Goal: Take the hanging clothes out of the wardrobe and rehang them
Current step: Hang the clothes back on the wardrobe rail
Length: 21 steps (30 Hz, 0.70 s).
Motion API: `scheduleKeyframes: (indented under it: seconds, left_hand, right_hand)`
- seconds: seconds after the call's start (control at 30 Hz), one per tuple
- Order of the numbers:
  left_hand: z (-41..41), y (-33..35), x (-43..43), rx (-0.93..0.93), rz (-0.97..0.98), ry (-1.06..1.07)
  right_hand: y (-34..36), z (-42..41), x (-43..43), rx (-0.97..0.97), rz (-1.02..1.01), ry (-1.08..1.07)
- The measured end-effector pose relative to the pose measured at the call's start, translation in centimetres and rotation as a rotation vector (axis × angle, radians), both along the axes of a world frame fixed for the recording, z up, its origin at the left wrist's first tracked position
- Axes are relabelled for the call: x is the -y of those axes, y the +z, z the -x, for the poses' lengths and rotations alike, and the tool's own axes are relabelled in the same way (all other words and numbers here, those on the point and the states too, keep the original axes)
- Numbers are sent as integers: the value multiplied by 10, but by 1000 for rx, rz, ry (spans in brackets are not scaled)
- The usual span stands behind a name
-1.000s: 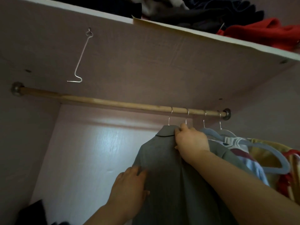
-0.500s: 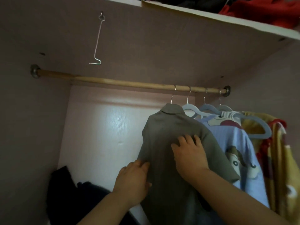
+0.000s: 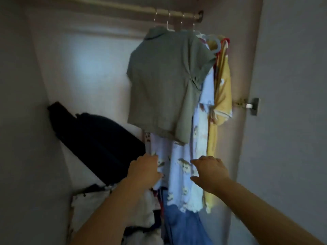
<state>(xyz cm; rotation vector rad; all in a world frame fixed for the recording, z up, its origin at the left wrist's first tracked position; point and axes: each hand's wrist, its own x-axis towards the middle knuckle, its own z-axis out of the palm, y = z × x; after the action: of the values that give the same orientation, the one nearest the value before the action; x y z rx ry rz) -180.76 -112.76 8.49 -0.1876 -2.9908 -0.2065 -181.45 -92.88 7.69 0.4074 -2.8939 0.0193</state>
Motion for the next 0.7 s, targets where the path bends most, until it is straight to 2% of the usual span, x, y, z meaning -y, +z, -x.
scheduleKeyframes:
  seconds: [0.23, 0.47, 0.7]
  left_hand:
    - [-107, -67, -85, 107, 85, -223]
    - [-227, -96, -185, 126, 114, -527]
    - [-409, -109, -285, 41, 114, -969]
  right_hand:
    - [-76, -168, -95, 165, 71, -274]
    - [-103, -355, -189, 191, 116, -642]
    - [-114, -597, -230, 141, 226, -1021]
